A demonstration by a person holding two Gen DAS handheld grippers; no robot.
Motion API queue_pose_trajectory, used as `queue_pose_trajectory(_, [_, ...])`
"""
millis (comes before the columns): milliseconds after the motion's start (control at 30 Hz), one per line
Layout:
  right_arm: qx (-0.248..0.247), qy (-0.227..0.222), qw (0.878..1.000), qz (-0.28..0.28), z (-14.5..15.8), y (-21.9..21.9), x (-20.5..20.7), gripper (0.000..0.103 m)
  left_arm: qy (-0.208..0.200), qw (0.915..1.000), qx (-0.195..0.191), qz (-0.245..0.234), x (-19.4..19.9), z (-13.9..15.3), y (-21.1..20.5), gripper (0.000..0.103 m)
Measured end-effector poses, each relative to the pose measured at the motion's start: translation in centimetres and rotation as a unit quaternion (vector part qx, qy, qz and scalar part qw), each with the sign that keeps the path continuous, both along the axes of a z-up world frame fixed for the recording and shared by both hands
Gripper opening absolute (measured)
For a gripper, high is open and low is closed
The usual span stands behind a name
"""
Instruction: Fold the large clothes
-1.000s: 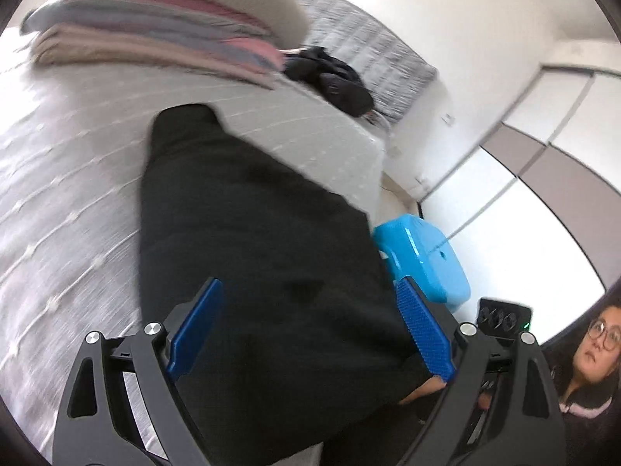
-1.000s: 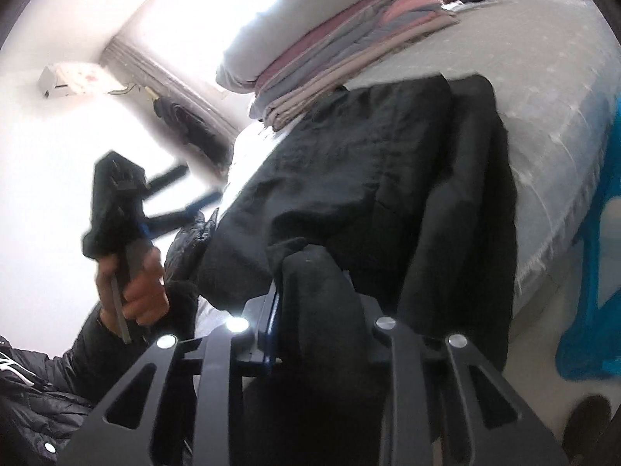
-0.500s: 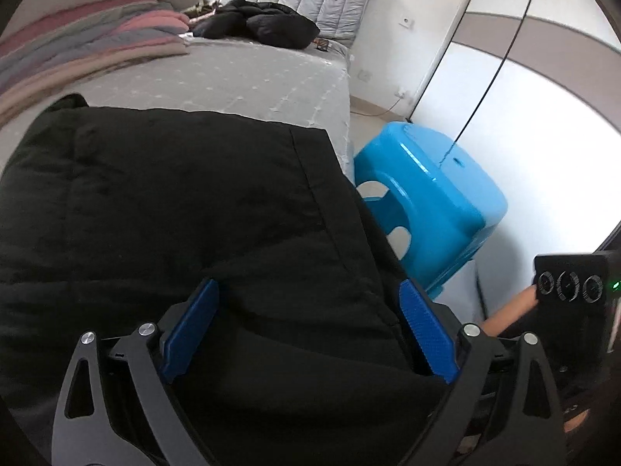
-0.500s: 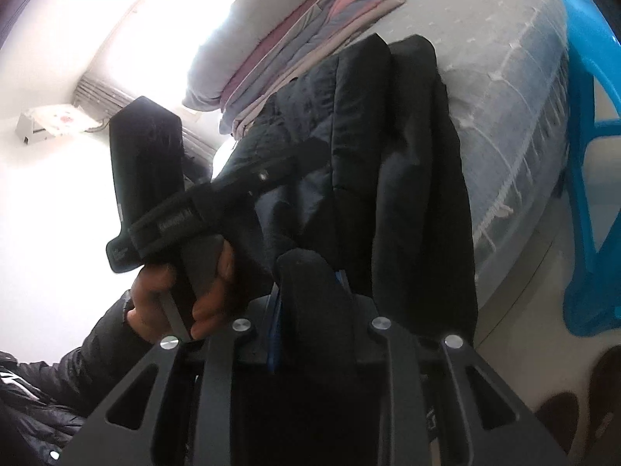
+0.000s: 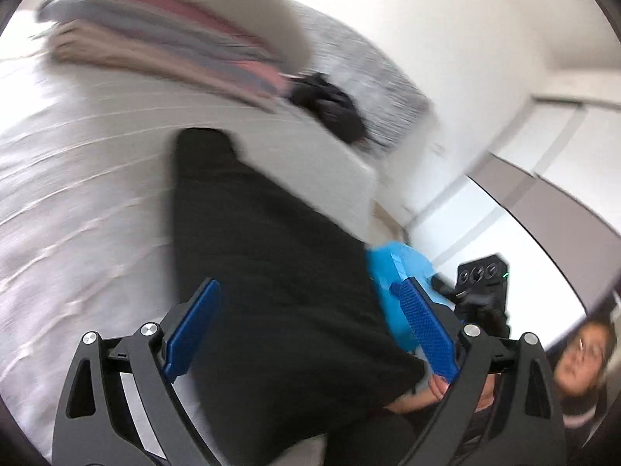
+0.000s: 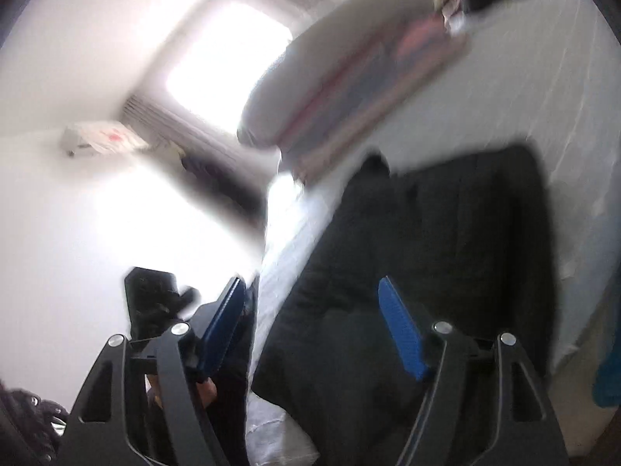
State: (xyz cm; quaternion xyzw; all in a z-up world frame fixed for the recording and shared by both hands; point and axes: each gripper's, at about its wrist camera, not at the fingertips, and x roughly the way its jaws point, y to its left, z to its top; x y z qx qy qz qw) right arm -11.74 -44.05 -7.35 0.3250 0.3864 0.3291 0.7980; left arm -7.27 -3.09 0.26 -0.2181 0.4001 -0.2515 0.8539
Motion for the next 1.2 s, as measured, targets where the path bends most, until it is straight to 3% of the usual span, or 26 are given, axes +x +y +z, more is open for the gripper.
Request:
queue_pose_trajectory(33, [-0.044, 0.031, 0.998, -0.01, -1.6, 0.3, 1.1, 0.066, 0.019, 0.9996, -0.001, 0.019, 0.2, -0.6, 1.4, 0.09])
queue_pose_trajectory(67, [-0.082, 0.056, 0.995, -0.022, -3.4, 0.2, 1.8, 0.034, 0.046, 0.9984, -0.012, 0.031, 0.6, -1.7, 2.7, 0.089])
queue_pose_trajectory(100, [-0.1, 0.085, 0.99, -0.046, -5.6, -0.9, 2.2, 0.01, 0.069, 0.9968, -0.02, 0.034, 1.0, -2.6, 3.4, 0.089])
queue_pose_trajectory(133, [-0.097, 0.1, 0.988, -0.066, -6.4, -2.1, 2.1, 0.0, 0.084, 0.9955, -0.024, 0.037, 1.3, -3.4, 3.8, 0.089])
queue_pose_trajectory(200, [-0.048, 0.102, 0.991, -0.076, -7.0, -4.3, 0.8, 0.0, 0.119, 0.9914, -0.043, 0.035, 2.0, -5.3, 4.3, 0.089])
queue_pose_trajectory(267, [-0.046, 0.084, 0.993, -0.073, -6.0, -5.0, -0.5, 0.012, 0.154, 0.9857, -0.065, 0.022, 2.9, -7.4, 3.5, 0.089])
queue_pose_trajectory(300, [-0.026, 0.075, 0.994, -0.077, -5.4, -6.1, -1.3, 0.022, 0.166, 0.9834, -0.07, 0.021, 3.3, -8.1, 3.2, 0.089])
queue_pose_trajectory(333, [-0.003, 0.07, 0.994, -0.085, -5.1, -7.3, -1.9, 0.064, 0.174, 0.9816, -0.075, 0.02, 3.7, -8.8, 2.9, 0.089])
queue_pose_trajectory(367, [0.013, 0.064, 0.993, -0.102, -4.9, -8.4, -2.7, 0.091, 0.182, 0.9794, -0.086, 0.015, 4.1, -9.5, 2.3, 0.09])
queue_pose_trajectory(433, [0.008, 0.062, 0.987, -0.148, -5.1, -11.1, -3.9, 0.092, 0.196, 0.9755, -0.099, 0.006, 4.7, -10.5, 1.4, 0.09])
queue_pose_trajectory(500, [0.035, 0.1, 0.982, -0.156, -7.2, -13.0, -4.1, 0.092, 0.217, 0.9701, -0.109, -0.002, 5.6, -11.9, 0.6, 0.09])
queue_pose_trajectory(600, [0.032, 0.147, 0.978, -0.142, -10.0, -13.1, -3.5, 0.092, 0.235, 0.9649, -0.118, -0.003, 6.6, -13.4, -0.1, 0.092])
queue_pose_trajectory(700, [0.105, 0.178, 0.973, -0.105, -13.0, -11.7, -2.9, 0.092, 0.265, 0.9524, -0.15, -0.012, 7.4, -15.0, -0.6, 0.095])
queue_pose_trajectory(800, [0.163, 0.185, 0.966, -0.078, -14.3, -10.6, -1.7, 0.092, 0.288, 0.9453, -0.152, -0.02, 8.3, -15.8, -1.6, 0.095])
queue_pose_trajectory(867, [0.205, 0.181, 0.961, -0.04, -14.2, -9.8, -1.2, 0.094, 0.297, 0.9462, -0.125, -0.031, 8.8, -15.6, -2.7, 0.095])
queue_pose_trajectory(933, [0.188, 0.175, 0.966, -0.032, -13.2, -9.0, -0.5, 0.097, 0.278, 0.9575, -0.063, -0.044, 8.9, -14.3, -4.2, 0.091])
queue_pose_trajectory(1000, [0.184, 0.181, 0.966, -0.026, -12.3, -8.2, 0.4, 0.098, 0.236, 0.9688, 0.038, -0.066, 9.2, -11.5, -6.5, 0.065])
queue_pose_trajectory(1067, [0.18, 0.174, 0.968, -0.008, -10.8, -7.0, 1.1, 0.098, 0.181, 0.9735, 0.115, -0.08, 9.5, -7.6, -8.4, 0.059])
queue_pose_trajectory(1133, [0.183, 0.154, 0.97, 0.034, -8.6, -4.8, 1.4, 0.098, 0.139, 0.9696, 0.182, -0.088, 9.6, -4.5, -9.8, 0.058])
queue_pose_trajectory(1200, [0.151, 0.146, 0.976, 0.065, -7.1, -2.5, 1.5, 0.098, 0.125, 0.9602, 0.225, -0.109, 9.5, -2.8, -10.8, 0.06])
